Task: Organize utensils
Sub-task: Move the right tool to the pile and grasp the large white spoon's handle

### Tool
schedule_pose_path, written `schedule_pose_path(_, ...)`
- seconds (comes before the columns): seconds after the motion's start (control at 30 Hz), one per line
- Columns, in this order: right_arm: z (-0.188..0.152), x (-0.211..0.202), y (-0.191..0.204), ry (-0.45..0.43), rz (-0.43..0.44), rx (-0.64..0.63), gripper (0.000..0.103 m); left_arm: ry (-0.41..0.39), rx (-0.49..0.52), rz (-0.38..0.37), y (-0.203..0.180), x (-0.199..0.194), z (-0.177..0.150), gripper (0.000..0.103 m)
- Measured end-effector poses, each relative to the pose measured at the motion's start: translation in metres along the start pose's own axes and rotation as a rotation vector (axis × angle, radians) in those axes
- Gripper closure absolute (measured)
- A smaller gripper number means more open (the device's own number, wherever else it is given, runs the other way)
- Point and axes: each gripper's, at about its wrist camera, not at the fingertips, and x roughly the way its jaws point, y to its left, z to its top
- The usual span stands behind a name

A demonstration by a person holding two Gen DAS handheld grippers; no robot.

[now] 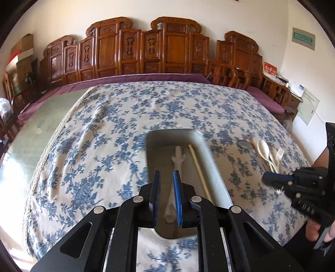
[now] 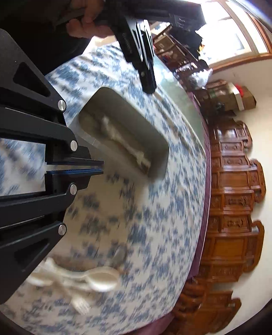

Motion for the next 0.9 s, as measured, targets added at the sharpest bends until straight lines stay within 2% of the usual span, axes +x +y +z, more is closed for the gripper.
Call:
schedule_pose_path(0.17, -0.019, -0.021, -0.051, -0.001, -0.106, 0.036, 0.098, 0.005, 0.031, -0.004, -0.025, -0.005, -0.003, 0.090)
schedule_pose_path(0.37, -0.036, -0.012, -0.096, 0.031, -0.188, 0.067, 0.098, 0.020, 0.050, -0.015, -0.047, -0.007, -0.008, 0.090)
schedule_pose_path(0.43, -0.038, -0.004, -0.104, 0.039, -0.199, 0.077, 0.096, 0.026, 0.053, -0.026, -0.054, -0.006, -0.008, 0.090)
schedule_pose_path(0.53, -0.037, 0.008, -0.114, 0.037, -0.195, 0.096, 0.085, 0.027, 0.066, -0.039, -0.066, -0.005, -0.006, 0.090)
schedule_pose_path(0.73, -0.035, 0.037, -0.129, 0.082, -0.210, 0.129, 0.085, 0.041, 0.111, -0.038, -0.086, 0.006, -0.003, 0.090)
schedule_pose_path(0.9, -0.036, 0.046, -0.136, 0.104, -0.224, 0.144, 0.085, 0.068, 0.129, -0.040, -0.097, 0.017, -0.005, 0.090)
